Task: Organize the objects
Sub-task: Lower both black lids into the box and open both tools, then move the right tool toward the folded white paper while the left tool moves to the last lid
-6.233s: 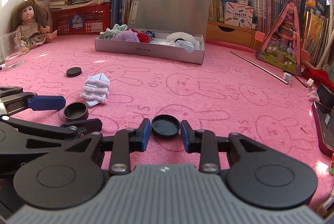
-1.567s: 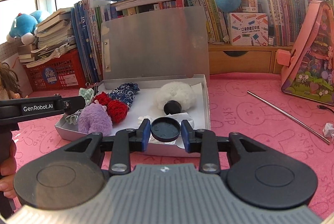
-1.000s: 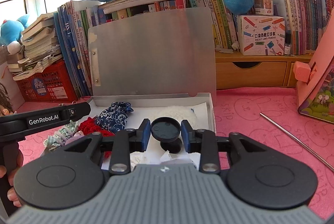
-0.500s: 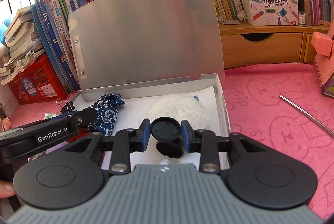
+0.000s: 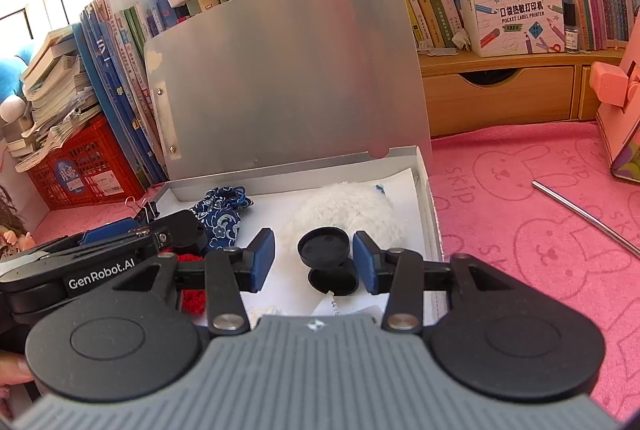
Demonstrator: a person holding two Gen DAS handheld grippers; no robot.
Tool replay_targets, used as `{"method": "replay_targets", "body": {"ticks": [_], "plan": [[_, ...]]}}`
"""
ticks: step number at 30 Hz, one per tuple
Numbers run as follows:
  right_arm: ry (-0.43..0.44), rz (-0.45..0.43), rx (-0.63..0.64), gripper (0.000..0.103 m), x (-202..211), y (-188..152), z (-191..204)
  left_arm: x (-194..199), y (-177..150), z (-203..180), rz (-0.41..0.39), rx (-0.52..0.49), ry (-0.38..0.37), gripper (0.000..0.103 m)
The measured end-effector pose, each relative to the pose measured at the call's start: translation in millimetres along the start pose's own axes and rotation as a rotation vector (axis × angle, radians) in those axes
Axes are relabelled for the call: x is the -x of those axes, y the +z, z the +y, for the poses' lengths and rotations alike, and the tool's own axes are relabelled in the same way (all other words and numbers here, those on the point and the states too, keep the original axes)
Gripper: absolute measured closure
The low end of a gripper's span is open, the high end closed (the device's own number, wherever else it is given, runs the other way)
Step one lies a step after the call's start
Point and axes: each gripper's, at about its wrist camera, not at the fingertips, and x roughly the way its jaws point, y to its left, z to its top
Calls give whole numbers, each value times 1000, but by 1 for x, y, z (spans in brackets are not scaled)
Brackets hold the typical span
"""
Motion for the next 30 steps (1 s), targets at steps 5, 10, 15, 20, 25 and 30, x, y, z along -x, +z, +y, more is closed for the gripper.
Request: {"method": "replay_targets", "body": {"ticks": [5, 10, 15, 20, 25, 30], "plan": [[4, -27, 0, 38, 21, 0, -2, 19, 3, 3, -6, 21, -4, 18], [1, -53, -17, 34, 45, 3, -10, 44, 8, 7, -21, 23, 0, 15], [1, -80, -25, 30, 70, 1, -11, 72, 9, 11, -33, 19, 4, 14], [2, -97, 4, 26, 92, -10, -3, 97, 1, 14, -24, -9, 23, 14], [22, -94, 41, 24, 109, -27, 8, 116, -17, 17, 15, -24, 32, 14], [45, -91, 81, 22, 125, -46, 21, 132, -38, 18, 42, -44, 41, 14]]}}
